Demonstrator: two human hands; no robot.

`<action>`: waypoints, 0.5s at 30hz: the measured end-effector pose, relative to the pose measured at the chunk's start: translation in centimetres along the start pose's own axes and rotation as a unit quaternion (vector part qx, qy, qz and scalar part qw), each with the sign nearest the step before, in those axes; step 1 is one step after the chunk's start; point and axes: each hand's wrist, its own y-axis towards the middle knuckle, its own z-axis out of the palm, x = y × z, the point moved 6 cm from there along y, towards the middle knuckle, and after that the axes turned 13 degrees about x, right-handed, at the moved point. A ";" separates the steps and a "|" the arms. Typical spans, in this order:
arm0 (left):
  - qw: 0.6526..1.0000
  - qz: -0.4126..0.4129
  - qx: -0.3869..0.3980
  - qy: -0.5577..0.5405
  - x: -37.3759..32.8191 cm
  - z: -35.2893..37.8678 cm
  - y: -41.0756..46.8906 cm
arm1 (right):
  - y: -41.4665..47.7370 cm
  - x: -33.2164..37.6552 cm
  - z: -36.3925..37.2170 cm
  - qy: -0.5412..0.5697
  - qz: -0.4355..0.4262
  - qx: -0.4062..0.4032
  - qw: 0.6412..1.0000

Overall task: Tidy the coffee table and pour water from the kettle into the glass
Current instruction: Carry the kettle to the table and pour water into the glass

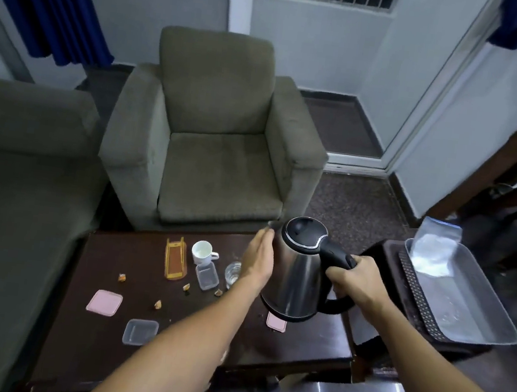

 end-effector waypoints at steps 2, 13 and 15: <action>1.000 0.007 0.007 -0.009 -1.7 0.9 0.1 | -0.5 0.8 -1.3 -0.004 -0.011 -0.010 1.000; 0.994 0.043 0.084 0.051 -10.0 9.9 0.1 | -3.4 1.4 -12.1 0.016 -0.015 -0.089 0.996; 0.991 0.046 0.105 0.070 -10.5 12.1 0.1 | -3.7 0.7 -14.3 0.009 -0.003 -0.097 0.995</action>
